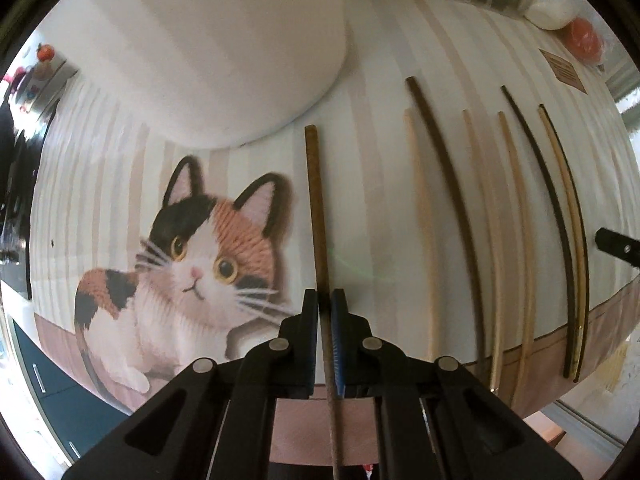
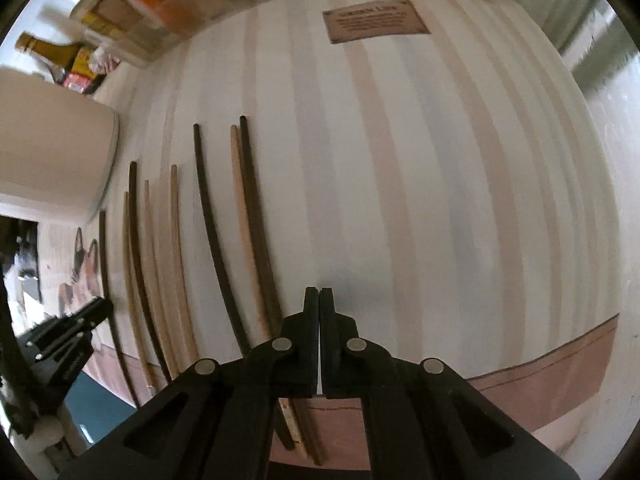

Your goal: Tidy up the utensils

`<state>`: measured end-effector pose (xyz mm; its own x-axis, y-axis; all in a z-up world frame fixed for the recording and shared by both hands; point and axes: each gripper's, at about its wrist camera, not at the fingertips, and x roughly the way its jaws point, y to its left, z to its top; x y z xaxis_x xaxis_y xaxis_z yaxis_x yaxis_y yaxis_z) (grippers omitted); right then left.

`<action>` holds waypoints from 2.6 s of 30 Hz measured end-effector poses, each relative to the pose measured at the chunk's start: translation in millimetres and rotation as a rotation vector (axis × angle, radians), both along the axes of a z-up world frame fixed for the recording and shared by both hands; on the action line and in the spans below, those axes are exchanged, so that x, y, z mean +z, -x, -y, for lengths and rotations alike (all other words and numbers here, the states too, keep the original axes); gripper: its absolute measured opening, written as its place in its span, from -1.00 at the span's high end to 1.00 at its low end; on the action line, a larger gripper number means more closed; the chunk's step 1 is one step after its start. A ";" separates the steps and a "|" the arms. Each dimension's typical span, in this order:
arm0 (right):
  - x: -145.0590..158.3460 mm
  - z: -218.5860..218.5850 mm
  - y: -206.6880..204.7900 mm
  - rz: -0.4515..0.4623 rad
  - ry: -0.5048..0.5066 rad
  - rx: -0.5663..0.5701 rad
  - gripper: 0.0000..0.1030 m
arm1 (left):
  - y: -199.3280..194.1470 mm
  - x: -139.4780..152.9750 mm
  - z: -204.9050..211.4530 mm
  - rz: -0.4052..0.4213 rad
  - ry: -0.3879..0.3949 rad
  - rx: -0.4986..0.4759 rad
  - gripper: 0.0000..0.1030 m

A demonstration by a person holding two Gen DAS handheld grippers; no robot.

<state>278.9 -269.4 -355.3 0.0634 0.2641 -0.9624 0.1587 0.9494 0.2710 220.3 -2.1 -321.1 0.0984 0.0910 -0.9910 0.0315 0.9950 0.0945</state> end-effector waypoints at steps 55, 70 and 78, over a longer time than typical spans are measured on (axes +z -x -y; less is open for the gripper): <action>-8.3 -72.5 -38.5 0.039 0.061 0.180 0.94 | 0.1 9.9 -99.1 -0.011 0.091 0.126 0.40; -13.6 4.3 -40.1 -0.053 -0.056 -0.030 0.78 | -17.5 -7.9 -55.6 -0.010 0.062 0.067 0.79; -9.8 -12.2 -47.1 -0.024 0.078 0.093 0.93 | -10.5 -7.1 -85.9 0.003 0.069 0.196 0.93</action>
<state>326.0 -257.2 -365.1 0.0189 0.1920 -0.9812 0.0744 0.9784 0.1929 230.8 83.7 -328.2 0.0888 0.0403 -0.9952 -0.1632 0.9863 0.0253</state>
